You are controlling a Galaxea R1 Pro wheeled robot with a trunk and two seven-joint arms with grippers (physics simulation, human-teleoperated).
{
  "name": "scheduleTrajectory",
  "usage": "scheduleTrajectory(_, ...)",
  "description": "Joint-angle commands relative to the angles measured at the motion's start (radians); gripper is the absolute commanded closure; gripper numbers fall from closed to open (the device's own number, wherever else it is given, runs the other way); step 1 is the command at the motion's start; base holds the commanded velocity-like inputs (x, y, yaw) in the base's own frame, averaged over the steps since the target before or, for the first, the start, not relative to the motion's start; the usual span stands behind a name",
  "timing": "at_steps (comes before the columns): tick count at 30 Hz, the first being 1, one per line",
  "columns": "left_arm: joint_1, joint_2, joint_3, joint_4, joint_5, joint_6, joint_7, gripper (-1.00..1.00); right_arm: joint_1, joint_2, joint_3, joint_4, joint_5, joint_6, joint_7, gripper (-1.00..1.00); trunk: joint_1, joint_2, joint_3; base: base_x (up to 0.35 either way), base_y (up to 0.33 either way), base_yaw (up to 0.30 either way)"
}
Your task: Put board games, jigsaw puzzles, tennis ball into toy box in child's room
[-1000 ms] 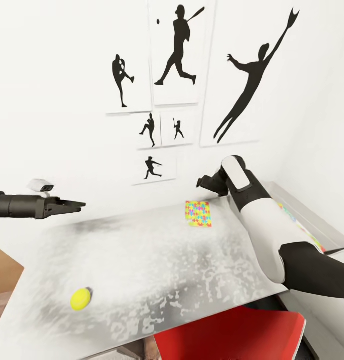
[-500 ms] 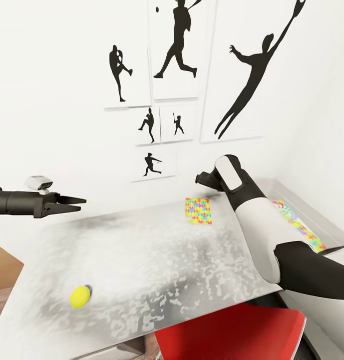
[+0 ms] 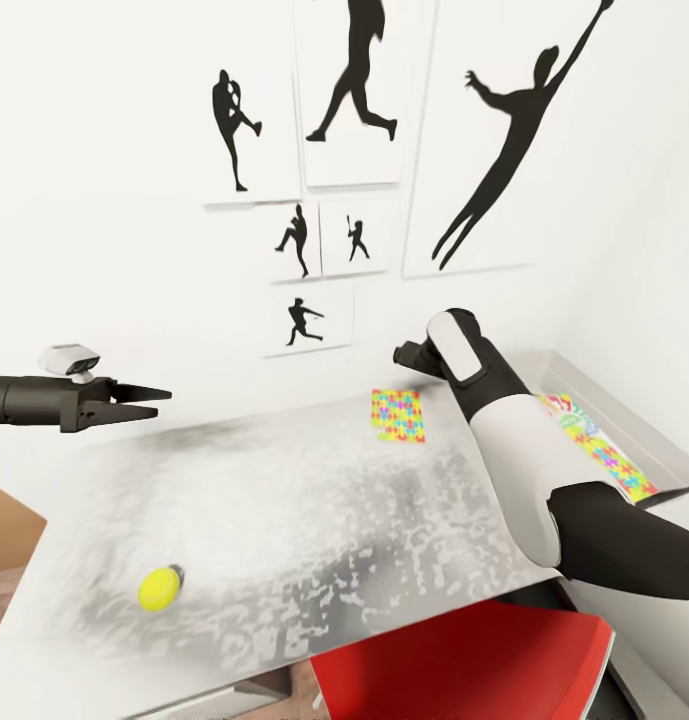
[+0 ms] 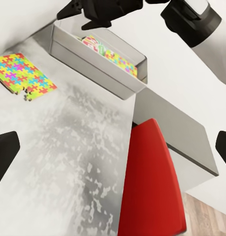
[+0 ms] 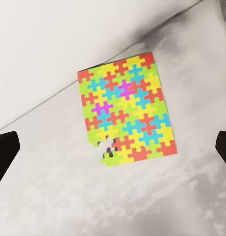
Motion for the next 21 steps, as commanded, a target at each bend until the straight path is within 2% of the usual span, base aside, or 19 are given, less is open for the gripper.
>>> scheduleTrajectory(1,-0.001,0.001,0.000,0.000,0.001,0.011,-0.003,-1.00,-0.001,-0.001,0.011,-0.001,-0.010,-0.003,-0.010,-1.00,0.001,-0.002,-0.004,0.000,0.000,0.000)
scheduleTrajectory(11,-0.001,0.001,0.000,-0.001,0.001,0.009,-0.003,-1.00,-0.001,-0.002,0.082,0.001,-0.008,-0.057,0.028,-1.00,0.001,-0.002,-0.020,0.000,0.000,0.000)
scheduleTrajectory(21,-0.001,0.001,0.025,-0.002,0.002,0.007,-0.003,-1.00,-0.001,-0.002,0.107,0.001,-0.005,-0.077,0.035,-1.00,0.001,-0.002,-0.037,0.000,0.000,0.000)
